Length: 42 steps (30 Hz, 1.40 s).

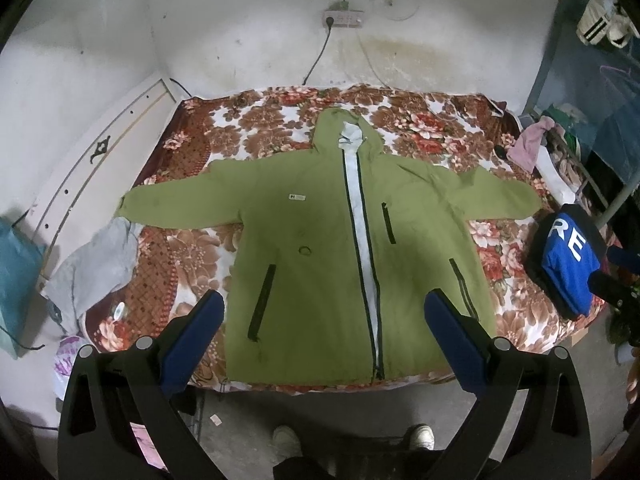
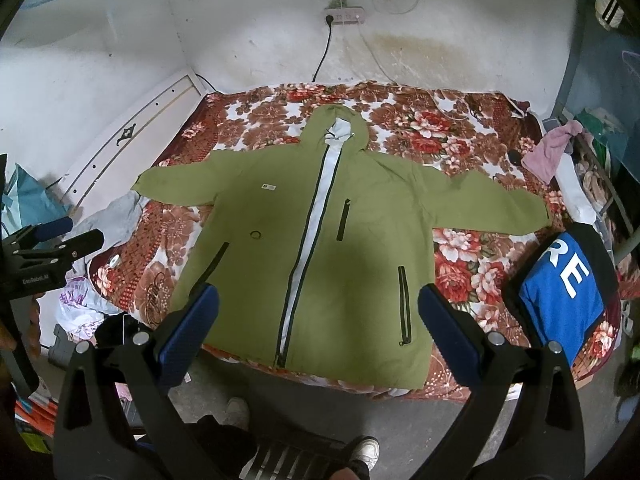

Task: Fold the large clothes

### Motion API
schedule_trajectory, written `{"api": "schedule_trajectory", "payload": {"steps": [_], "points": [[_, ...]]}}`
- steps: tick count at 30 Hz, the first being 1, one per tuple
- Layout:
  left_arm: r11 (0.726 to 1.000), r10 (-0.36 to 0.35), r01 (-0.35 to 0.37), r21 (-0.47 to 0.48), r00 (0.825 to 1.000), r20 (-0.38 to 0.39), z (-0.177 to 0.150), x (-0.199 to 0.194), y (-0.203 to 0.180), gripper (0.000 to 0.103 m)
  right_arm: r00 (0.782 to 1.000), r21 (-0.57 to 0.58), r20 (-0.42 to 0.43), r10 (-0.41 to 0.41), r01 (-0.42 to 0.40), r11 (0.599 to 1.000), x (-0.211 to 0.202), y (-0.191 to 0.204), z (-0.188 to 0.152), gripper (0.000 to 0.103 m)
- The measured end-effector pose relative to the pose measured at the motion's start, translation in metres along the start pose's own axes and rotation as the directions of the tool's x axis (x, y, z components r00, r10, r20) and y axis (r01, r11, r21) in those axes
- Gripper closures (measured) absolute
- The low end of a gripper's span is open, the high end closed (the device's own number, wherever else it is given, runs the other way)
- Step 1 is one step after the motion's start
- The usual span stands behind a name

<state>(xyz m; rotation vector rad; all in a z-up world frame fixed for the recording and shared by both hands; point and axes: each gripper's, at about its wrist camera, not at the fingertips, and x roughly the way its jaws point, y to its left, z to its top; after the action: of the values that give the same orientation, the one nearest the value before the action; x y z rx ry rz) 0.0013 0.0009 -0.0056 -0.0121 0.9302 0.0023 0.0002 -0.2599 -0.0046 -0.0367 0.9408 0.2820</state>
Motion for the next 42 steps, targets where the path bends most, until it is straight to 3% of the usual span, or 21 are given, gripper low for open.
{"api": "schedule_trajectory", "payload": {"steps": [11,21,33,38,42], "points": [[0.998,0.018,-0.019,0.054,1.0,0.012,0.002,0.004,-0.012,0.005,1.0,-0.032,0.011,-0.019,0.019,0.999,0.004,-0.002,-0.002,0.005],[0.996,0.028,-0.029,0.084,1.0,0.003,0.015,0.01,-0.022,0.005,1.0,-0.002,0.0,0.016,-0.016,1.0,0.013,-0.011,0.01,0.005],[0.99,0.128,-0.127,0.064,0.992,-0.013,0.061,0.021,-0.083,0.005,0.998,0.02,0.01,0.065,-0.065,0.998,0.015,-0.097,0.036,0.005],[0.989,0.138,-0.136,0.055,0.99,-0.04,0.077,0.042,-0.097,0.005,0.998,0.011,-0.006,0.06,-0.06,0.998,0.041,-0.122,0.06,0.005],[0.991,0.118,-0.113,0.077,0.991,-0.057,0.105,0.083,-0.09,0.005,0.999,0.047,-0.029,0.046,-0.044,0.998,0.092,-0.123,0.092,0.005]]}}
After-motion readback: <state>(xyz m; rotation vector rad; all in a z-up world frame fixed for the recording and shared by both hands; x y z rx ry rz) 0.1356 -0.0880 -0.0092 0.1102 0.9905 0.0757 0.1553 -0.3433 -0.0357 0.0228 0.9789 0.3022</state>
